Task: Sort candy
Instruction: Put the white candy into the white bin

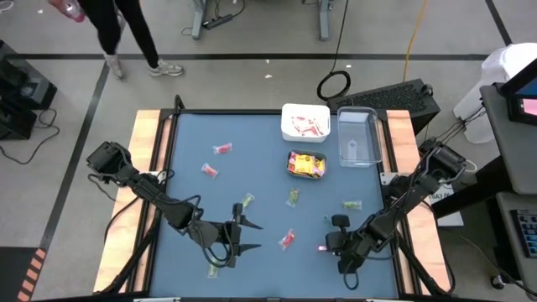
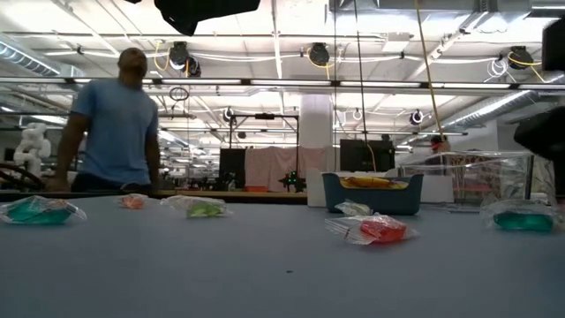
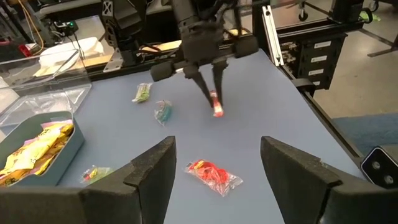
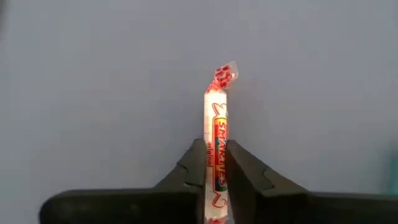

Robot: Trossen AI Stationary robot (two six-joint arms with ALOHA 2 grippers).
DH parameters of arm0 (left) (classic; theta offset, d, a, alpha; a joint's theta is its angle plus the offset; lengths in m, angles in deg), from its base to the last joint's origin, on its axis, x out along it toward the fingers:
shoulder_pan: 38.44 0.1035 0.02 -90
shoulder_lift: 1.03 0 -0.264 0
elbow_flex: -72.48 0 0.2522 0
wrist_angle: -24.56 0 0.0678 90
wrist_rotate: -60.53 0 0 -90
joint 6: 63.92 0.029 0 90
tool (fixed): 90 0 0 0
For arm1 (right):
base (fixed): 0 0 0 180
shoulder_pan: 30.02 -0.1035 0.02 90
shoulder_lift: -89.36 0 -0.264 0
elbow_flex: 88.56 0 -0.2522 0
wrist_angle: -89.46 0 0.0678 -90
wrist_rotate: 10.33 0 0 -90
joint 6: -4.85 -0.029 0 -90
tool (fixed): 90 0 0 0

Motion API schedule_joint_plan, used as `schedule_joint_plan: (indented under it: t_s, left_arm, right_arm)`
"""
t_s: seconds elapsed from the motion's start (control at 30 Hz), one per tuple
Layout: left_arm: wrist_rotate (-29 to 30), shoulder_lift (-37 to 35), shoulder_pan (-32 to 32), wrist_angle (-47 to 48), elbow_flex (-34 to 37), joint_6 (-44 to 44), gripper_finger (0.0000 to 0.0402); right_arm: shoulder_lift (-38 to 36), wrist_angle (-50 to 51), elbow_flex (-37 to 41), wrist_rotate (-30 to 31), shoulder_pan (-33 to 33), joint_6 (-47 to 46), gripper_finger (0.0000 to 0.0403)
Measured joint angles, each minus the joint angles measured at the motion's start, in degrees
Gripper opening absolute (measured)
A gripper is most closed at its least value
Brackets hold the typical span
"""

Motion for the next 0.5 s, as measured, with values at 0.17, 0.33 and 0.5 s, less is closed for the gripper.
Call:
schedule_joint_plan:
  t_s: [0.17, 0.33, 0.5]
  left_arm:
    - [0.0, 0.0, 0.0, -0.2, 0.0, 0.0, 0.0239]
    - [0.0, 0.0, 0.0, -0.4, 0.0, 0.1, 0.0239]
    - [0.0, 0.0, 0.1, -0.8, 0.0, 0.4, 0.0239]
  right_arm:
    - [-0.1, 0.0, -4.5, 2.3, 0.0, 3.0, 0.0037]
    - [-0.1, 0.5, -10.1, 7.0, 0.1, 10.5, 0.0026]
    - [-0.2, 3.4, -16.5, 13.1, 1.1, 19.1, 0.0031]
